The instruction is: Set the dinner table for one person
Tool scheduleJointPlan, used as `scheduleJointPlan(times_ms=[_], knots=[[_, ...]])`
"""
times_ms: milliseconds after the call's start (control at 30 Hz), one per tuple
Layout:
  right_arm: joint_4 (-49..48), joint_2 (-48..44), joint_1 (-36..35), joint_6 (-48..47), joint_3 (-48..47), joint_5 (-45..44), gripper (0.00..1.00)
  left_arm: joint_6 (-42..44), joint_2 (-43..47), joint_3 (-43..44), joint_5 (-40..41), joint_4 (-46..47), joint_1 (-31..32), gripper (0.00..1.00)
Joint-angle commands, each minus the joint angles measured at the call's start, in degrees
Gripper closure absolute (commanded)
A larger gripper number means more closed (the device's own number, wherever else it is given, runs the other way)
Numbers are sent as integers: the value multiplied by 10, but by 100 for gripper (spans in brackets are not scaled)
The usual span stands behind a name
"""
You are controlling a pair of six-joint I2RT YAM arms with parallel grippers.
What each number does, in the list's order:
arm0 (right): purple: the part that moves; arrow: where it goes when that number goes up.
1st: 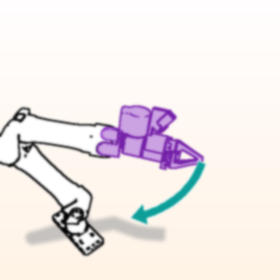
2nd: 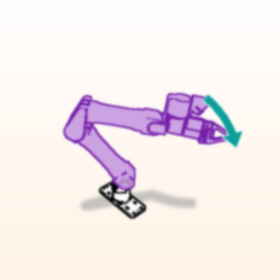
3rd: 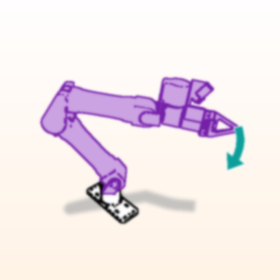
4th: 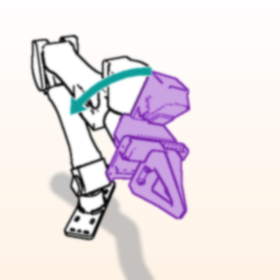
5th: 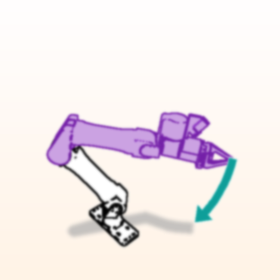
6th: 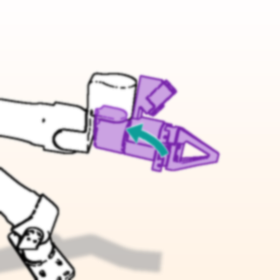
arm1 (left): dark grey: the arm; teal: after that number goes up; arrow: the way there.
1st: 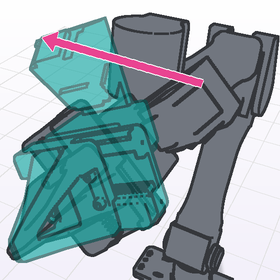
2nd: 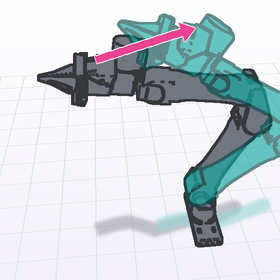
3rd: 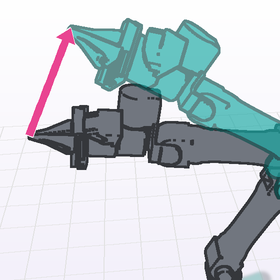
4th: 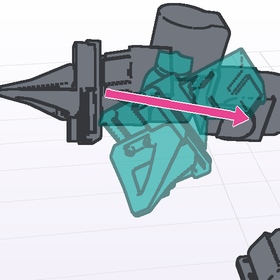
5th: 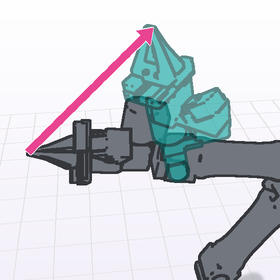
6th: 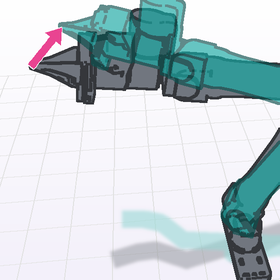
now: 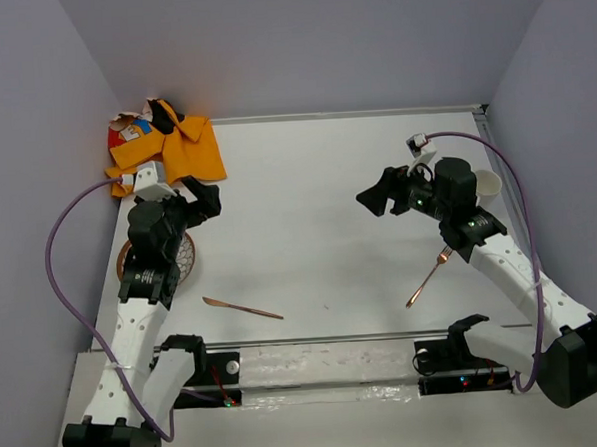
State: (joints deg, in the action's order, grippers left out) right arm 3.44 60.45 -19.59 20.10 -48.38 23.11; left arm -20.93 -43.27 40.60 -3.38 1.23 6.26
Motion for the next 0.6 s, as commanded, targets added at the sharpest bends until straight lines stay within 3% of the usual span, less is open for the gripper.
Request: scheduleJointPlan(times_ms=[0,167,433,567], knots=[[-22,-2,-4,-1,-15,-11,20,17,-4,35,28,3,-4,1],[-25,-2,-9,-1,-14,-12,22,4,-43,61,74,0,-4,1],[-26,0,-9,-1,-12,-17,24,-3,-209,138,221,12,-20,1],[-27,0,-14,-1,-11,-16,25,13,-303,178,270,18,-58,1]])
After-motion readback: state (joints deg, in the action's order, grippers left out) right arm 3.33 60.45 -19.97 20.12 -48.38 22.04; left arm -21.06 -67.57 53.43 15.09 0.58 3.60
